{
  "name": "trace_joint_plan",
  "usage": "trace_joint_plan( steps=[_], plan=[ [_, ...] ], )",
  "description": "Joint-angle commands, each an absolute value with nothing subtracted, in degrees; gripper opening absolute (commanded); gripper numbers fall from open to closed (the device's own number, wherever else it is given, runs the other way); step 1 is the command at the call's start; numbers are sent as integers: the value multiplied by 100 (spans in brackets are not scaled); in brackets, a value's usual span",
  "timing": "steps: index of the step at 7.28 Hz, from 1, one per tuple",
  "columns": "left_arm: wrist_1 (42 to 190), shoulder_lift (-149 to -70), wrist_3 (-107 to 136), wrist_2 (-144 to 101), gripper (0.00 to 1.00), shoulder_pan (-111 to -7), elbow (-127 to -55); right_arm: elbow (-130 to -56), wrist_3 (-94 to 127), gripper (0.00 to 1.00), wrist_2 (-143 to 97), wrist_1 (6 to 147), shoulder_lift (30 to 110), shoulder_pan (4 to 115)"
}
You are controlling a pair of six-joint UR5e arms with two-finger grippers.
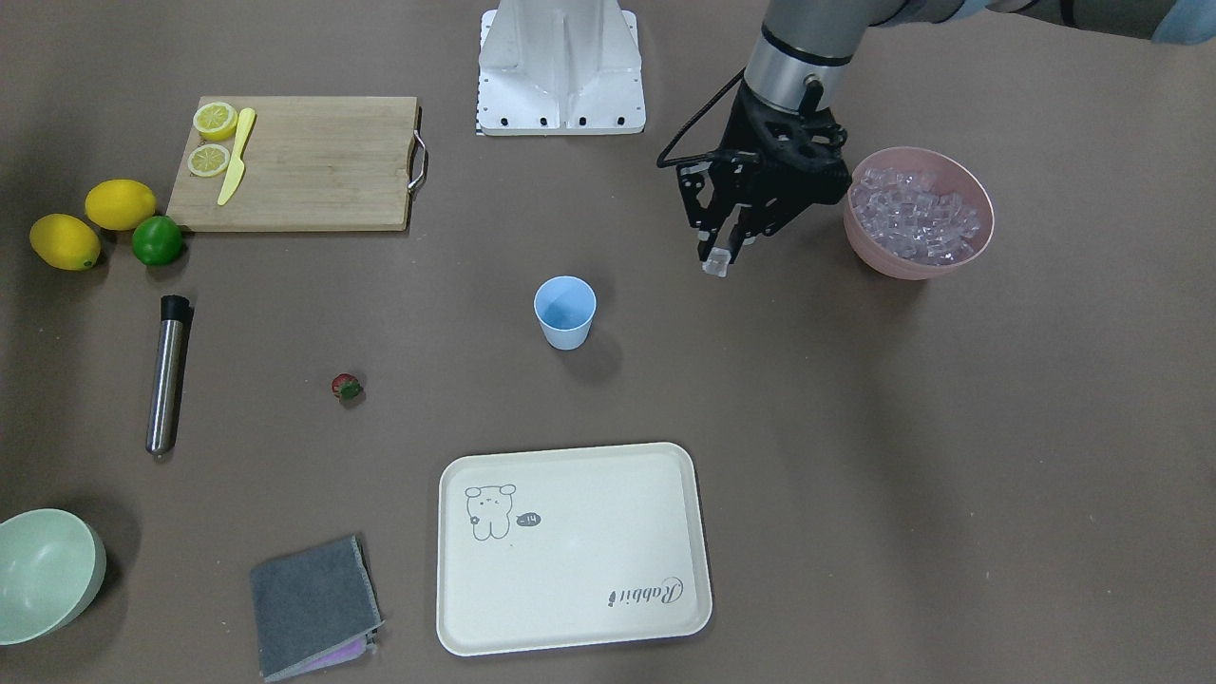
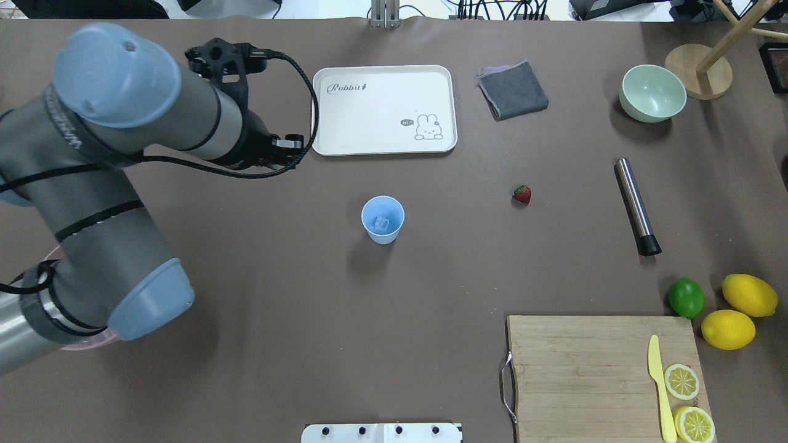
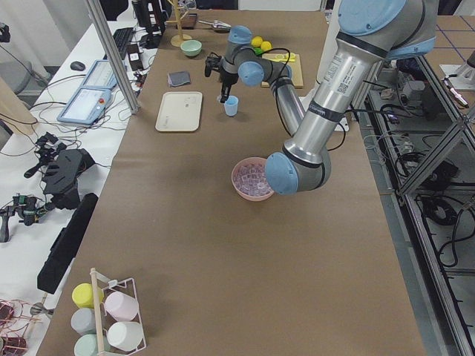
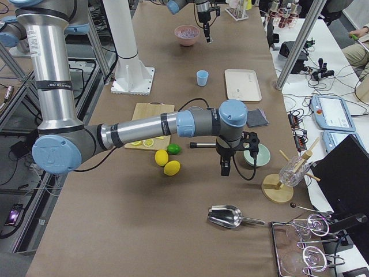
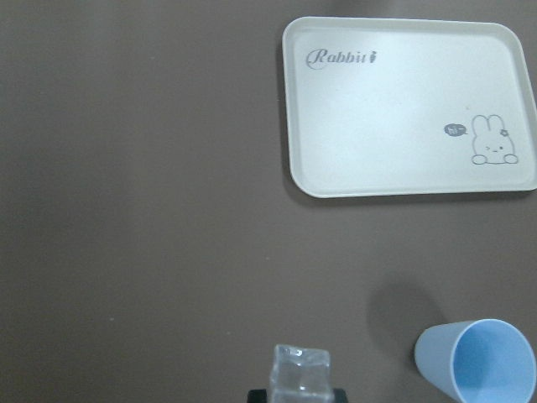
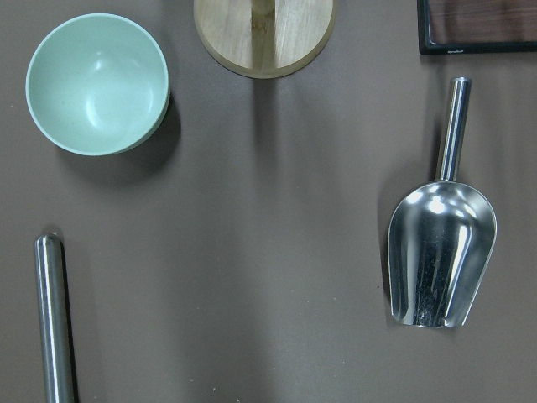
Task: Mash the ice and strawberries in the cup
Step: 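Carry the ice cube with the left gripper over the light-blue cup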
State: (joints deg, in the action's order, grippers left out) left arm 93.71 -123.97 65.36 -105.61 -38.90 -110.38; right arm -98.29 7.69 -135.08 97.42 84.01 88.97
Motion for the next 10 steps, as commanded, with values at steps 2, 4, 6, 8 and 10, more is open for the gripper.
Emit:
trace_joint_plan(
  steps=[2, 4, 6, 8, 10],
  plan=[
    [10774, -12717, 6758, -10011, 0, -3297, -9934, -9809, 782, 100, -13500, 9747, 8402, 8868],
    [10775, -12972, 6926, -9521, 0, -2754, -9817, -9782, 782, 100, -13500, 9747, 8402, 8868],
    [10784, -12990, 7093, -9396, 0, -2576, -9765, -9765, 782, 100, -13500, 9747, 8411, 8868],
    [10784, -13034, 7093, -9360, 0, -2522, -9695, -9765, 782, 100, -13491, 9747, 8411, 8868],
    [10793, -13034, 7084, -9343, 0, -2522, -9598, -9765, 782, 100, -13491, 9747, 8420, 8868]
  ],
)
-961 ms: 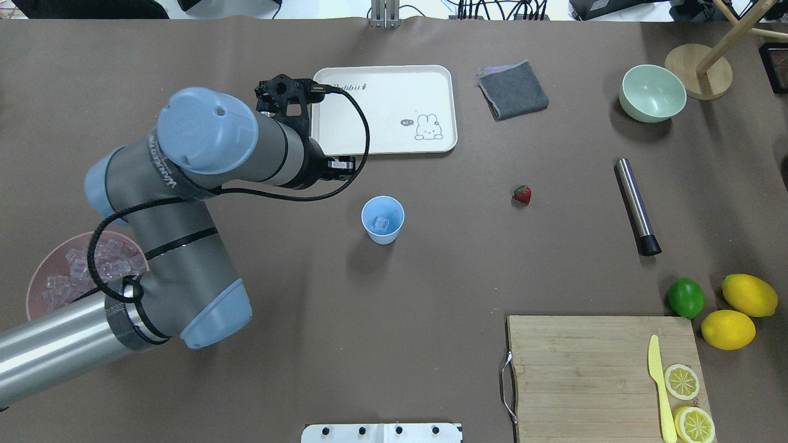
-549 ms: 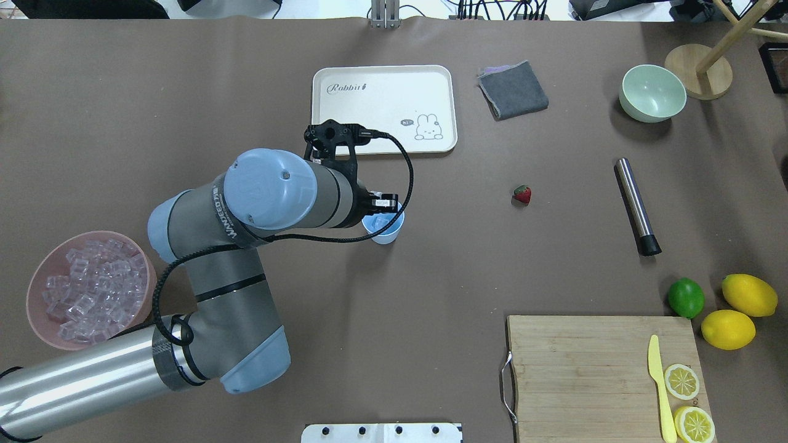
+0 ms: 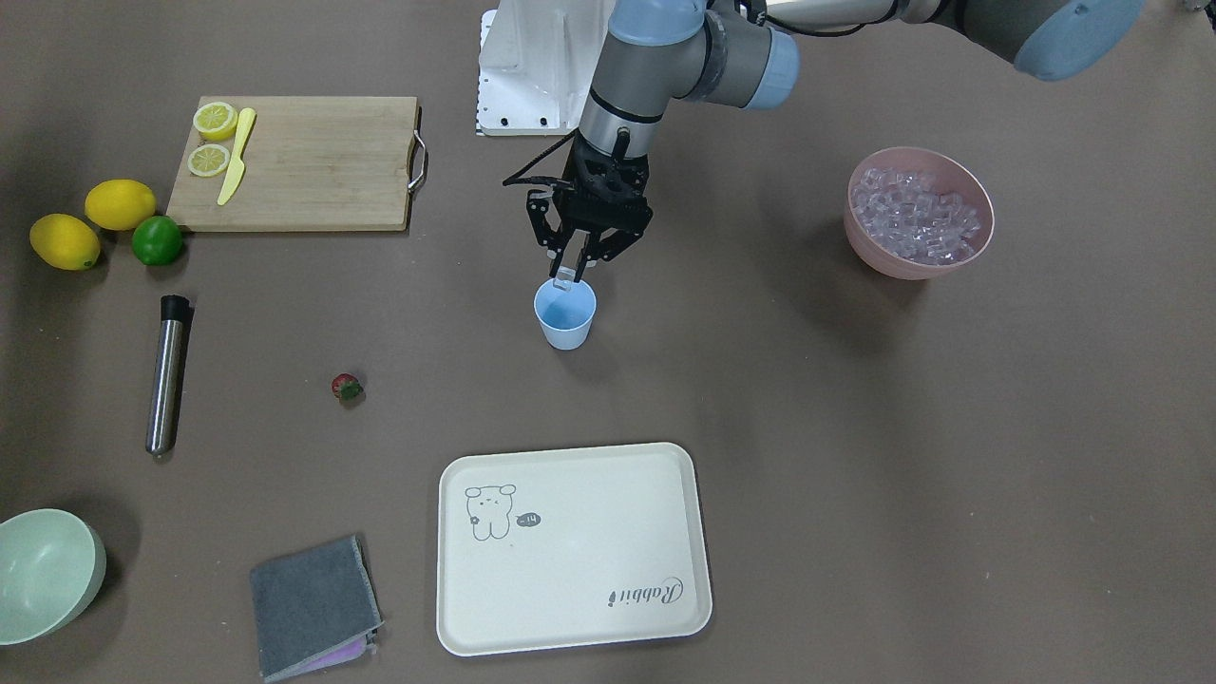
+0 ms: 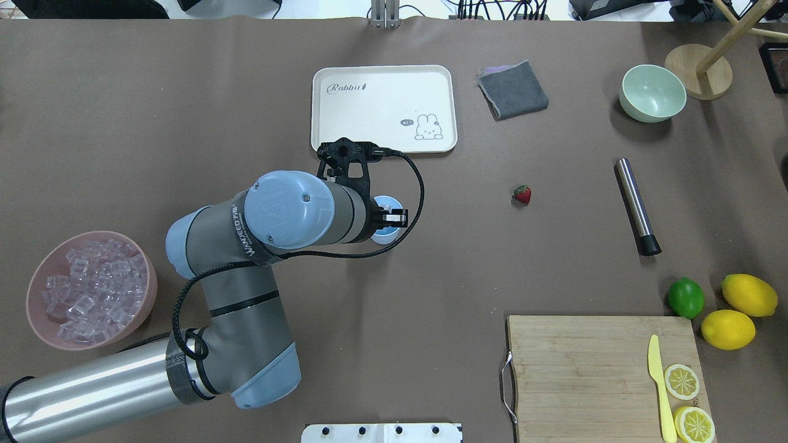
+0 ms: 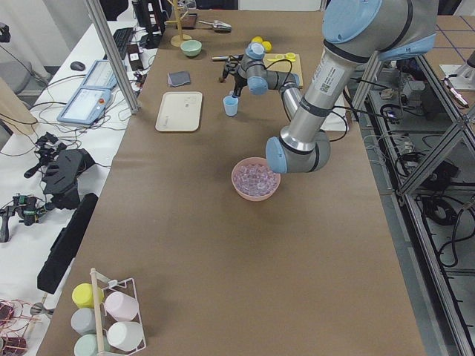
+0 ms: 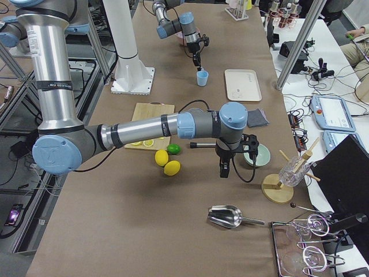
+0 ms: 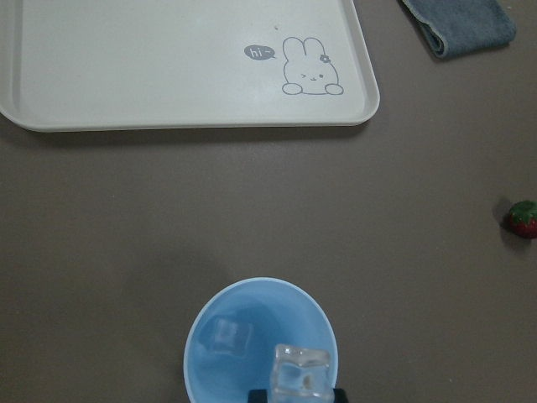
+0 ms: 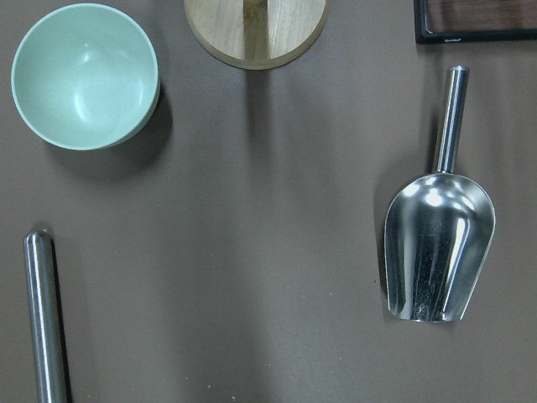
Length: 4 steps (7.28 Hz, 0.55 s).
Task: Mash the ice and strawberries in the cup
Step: 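Open the left gripper to drop the ice cube into the cup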
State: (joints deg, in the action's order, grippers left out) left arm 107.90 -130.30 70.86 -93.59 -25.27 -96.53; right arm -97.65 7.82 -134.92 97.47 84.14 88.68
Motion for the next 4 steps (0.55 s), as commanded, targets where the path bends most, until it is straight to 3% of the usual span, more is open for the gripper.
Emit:
trace_joint_plan(
  steps=[1, 2, 3, 4],
  plan=[
    [10802, -13034, 7101, -9143, 0, -2522, -9554, -9756, 782, 100, -13491, 9738, 8420, 8868],
    [10819, -13034, 7110, -9115, 43, -2531, -9545, -9765, 782, 100, -13491, 9747, 8420, 8868],
    [10872, -13043, 7128, -9114, 92, -2531, -9545, -9765, 782, 100, -13491, 9747, 8420, 8859],
    [10889, -13052, 7189, -9114, 96, -2531, -9554, -9765, 782, 100, -13491, 9747, 8411, 8859]
  ],
)
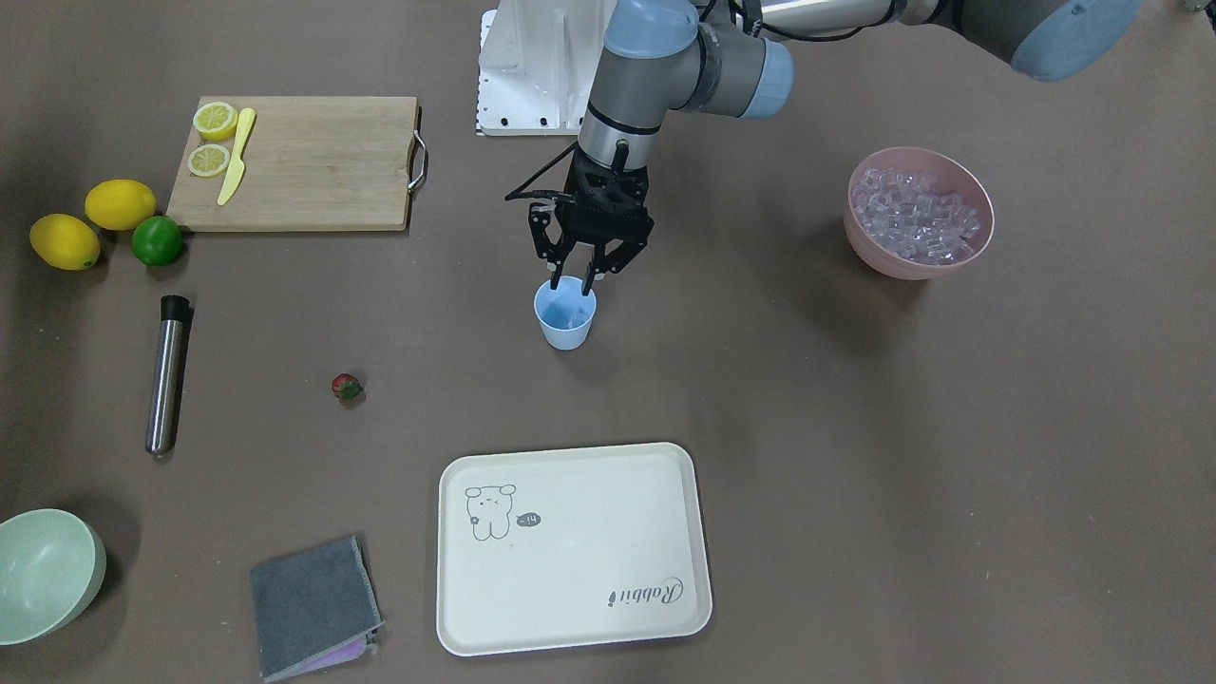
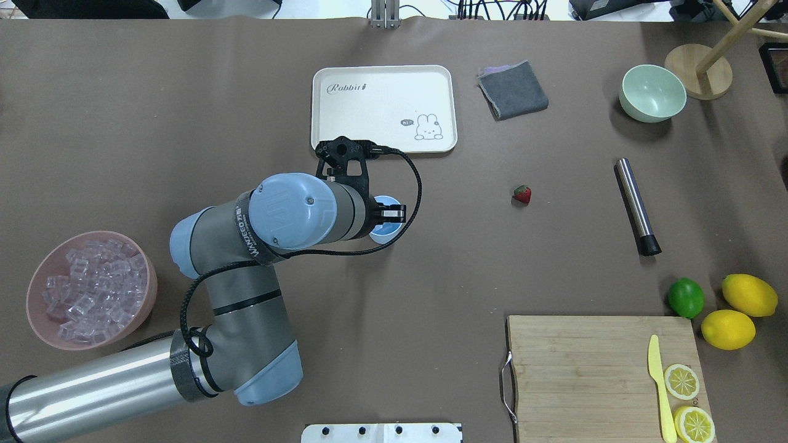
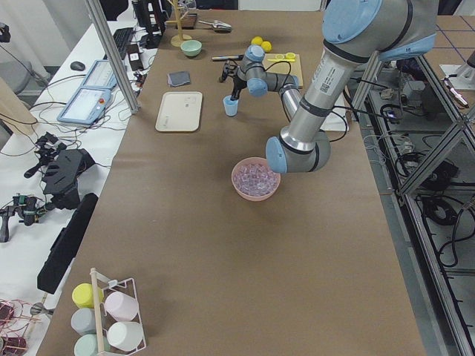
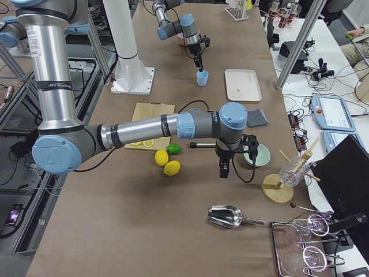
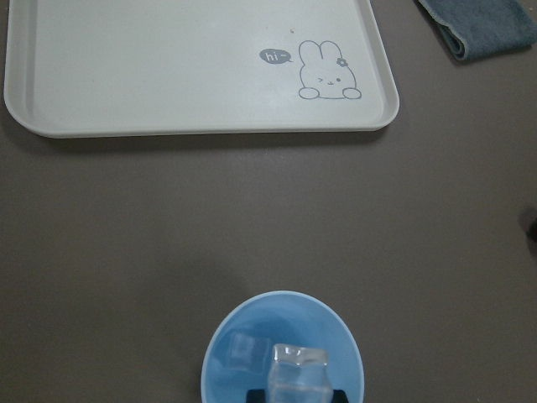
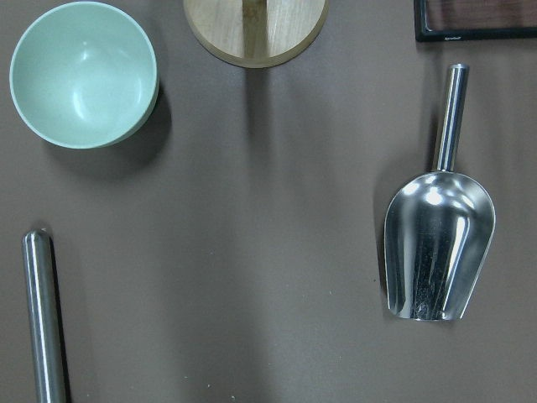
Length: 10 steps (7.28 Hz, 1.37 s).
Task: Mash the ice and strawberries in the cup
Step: 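Open the left gripper to drop the ice cube into the cup, then move the left gripper back over the pink ice bowl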
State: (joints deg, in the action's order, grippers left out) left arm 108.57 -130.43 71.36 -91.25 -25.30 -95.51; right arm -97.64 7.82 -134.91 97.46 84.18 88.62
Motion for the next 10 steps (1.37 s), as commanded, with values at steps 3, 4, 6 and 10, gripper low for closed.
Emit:
trace_joint_plan(
  steps=[3, 4, 6, 10],
  plan=[
    [10436, -12834, 6858, -9724, 97, -3073, -9894, -9756, 782, 100, -13483, 9738, 8402, 8868],
    [9658, -12545, 6307, -9947, 97, -3328, -10558, -9756, 782, 100, -13482, 9738, 8402, 8868],
    [7830, -12297, 5208, -10264, 97, -3855, -11615, -9782, 791, 100, -13500, 9747, 8411, 8868],
    [7461, -10279, 4010, -10397, 97, -4061, -13007, -9747, 791, 100, -13482, 9747, 8394, 8824]
  ],
)
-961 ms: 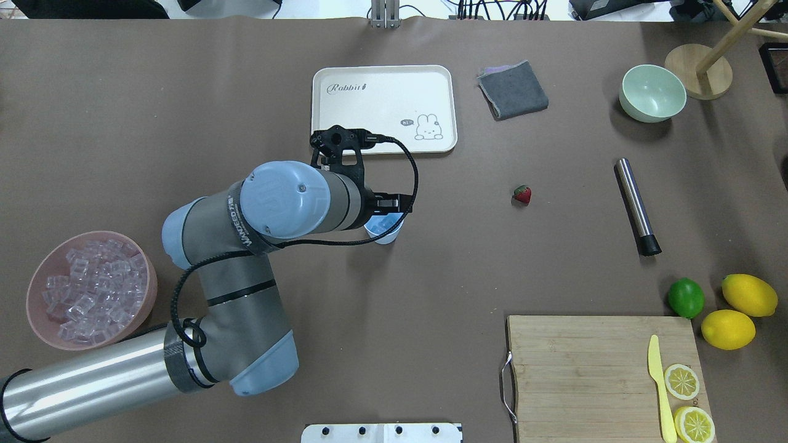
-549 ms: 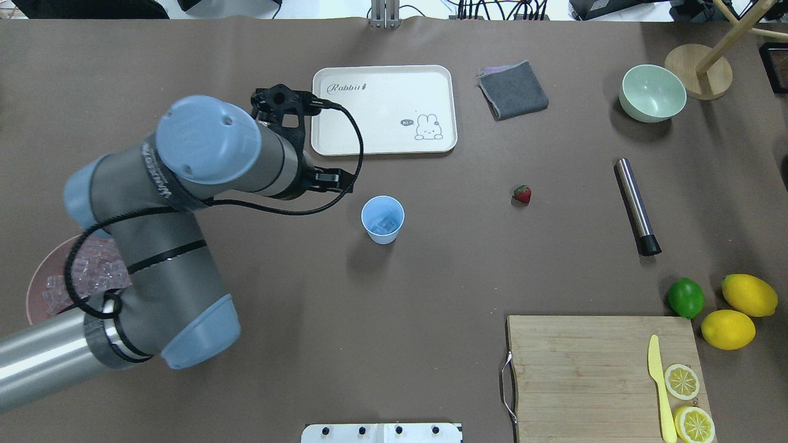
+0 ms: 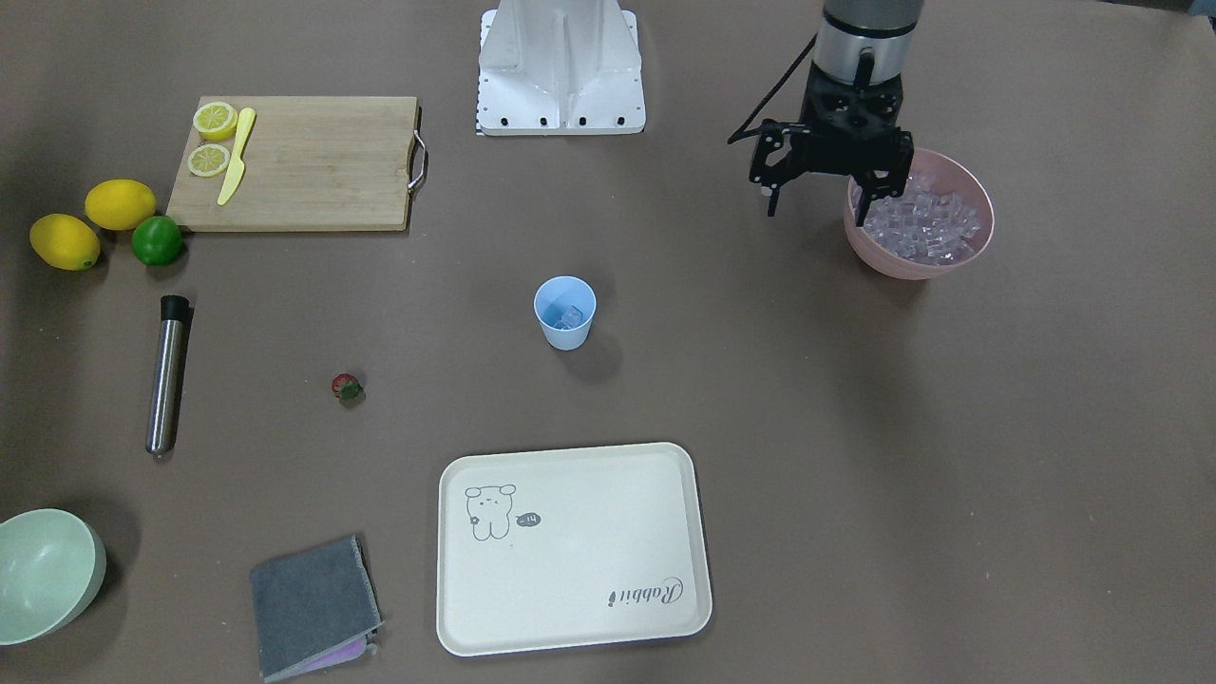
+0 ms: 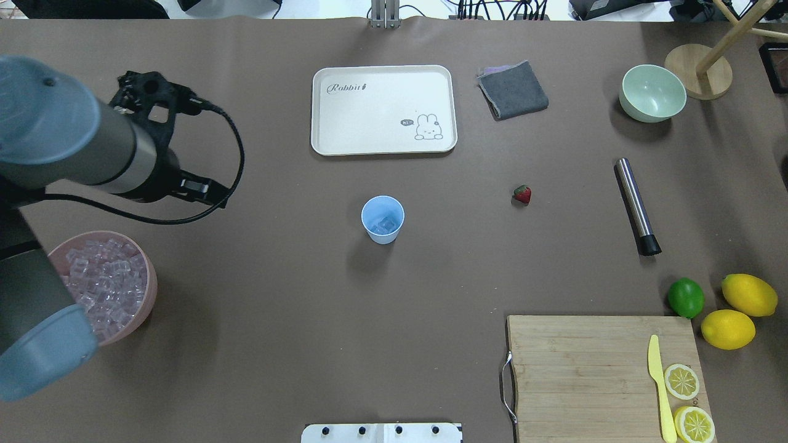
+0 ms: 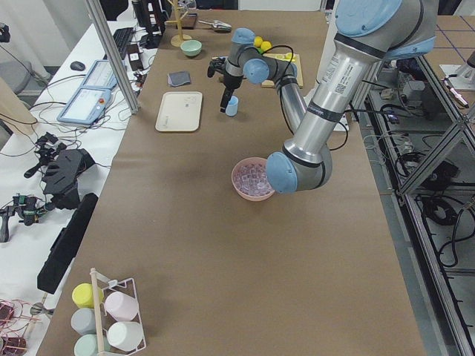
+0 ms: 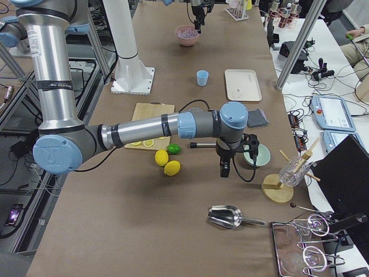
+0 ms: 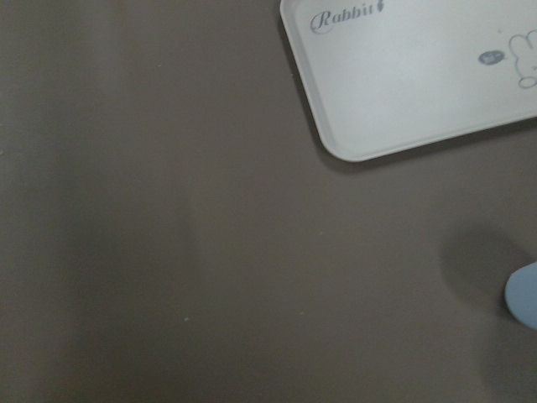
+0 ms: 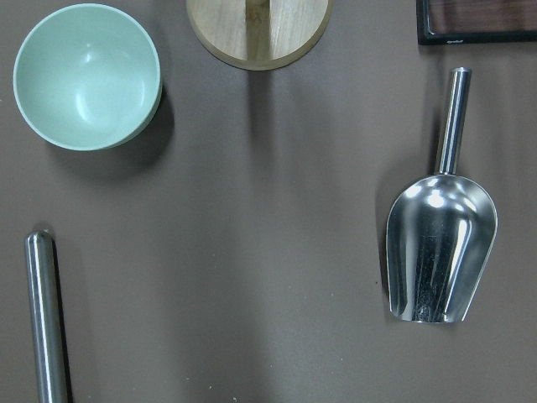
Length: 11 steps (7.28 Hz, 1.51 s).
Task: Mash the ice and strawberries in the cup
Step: 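Move the left gripper back over the pink ice bowl, then lower the left gripper into the bowl and grasp a third ice cube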
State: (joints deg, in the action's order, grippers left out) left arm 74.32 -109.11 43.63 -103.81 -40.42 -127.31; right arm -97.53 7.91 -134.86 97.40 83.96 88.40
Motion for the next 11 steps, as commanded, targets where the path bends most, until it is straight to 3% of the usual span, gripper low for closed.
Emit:
trace_joint_plan(
  steps=[1, 3, 4, 11],
  plan=[
    [8054, -9674, 3982, -10406, 97, -4061, -13008, -9747, 791, 100, -13482, 9747, 8394, 8824],
    [9618, -8539, 3981, -10816, 97, -4061, -12667, -9738, 791, 100, -13482, 9747, 8394, 8815],
    [9711, -8395, 3990, -10889, 97, -4061, -12595, -9738, 791, 100, -13482, 9747, 8402, 8815],
    [9712, -8341, 3947, -10899, 92, -4052, -12016, -9677, 791, 100, -13465, 9747, 8402, 8815]
  ],
)
